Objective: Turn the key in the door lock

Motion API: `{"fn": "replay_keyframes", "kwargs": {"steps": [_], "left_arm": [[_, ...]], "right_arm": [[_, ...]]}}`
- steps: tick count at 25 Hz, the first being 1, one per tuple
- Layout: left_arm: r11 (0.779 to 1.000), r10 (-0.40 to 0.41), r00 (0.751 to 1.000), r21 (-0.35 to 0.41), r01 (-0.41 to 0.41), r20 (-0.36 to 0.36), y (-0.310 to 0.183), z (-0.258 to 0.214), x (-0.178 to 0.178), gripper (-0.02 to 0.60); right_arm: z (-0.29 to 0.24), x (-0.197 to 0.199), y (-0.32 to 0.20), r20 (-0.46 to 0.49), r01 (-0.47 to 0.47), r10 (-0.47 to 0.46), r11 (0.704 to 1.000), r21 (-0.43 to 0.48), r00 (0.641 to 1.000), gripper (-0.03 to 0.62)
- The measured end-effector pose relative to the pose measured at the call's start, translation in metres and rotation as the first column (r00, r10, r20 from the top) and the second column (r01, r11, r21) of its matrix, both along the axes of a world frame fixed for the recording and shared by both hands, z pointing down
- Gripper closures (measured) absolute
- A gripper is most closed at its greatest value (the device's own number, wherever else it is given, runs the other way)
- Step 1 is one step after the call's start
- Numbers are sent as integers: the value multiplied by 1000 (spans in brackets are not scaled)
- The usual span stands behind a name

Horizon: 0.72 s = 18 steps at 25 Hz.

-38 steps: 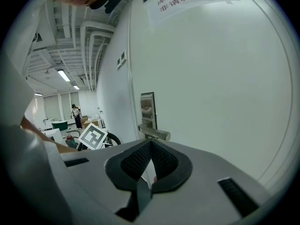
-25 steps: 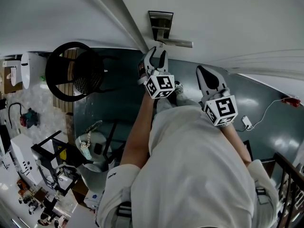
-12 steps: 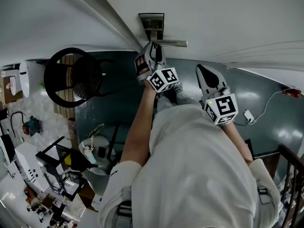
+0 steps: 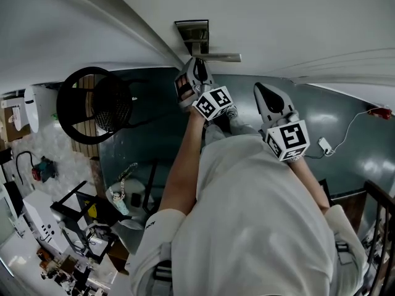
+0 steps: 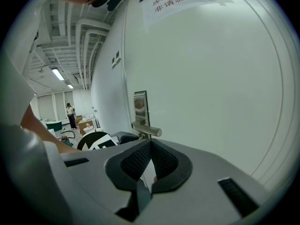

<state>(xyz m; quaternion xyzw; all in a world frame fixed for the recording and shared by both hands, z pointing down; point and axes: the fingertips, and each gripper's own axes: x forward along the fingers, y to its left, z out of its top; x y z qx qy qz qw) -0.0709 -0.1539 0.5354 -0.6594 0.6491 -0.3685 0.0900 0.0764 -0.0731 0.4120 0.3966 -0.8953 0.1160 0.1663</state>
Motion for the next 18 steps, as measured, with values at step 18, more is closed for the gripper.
{"fn": "replay_keyframes", "kwargs": {"steps": [18], "left_arm": [[993, -111, 885, -13, 118, -452, 1, -5, -4, 523]], "right_arm": [[2, -5, 0, -10, 15, -15, 1000, -4, 1000, 602]]}}
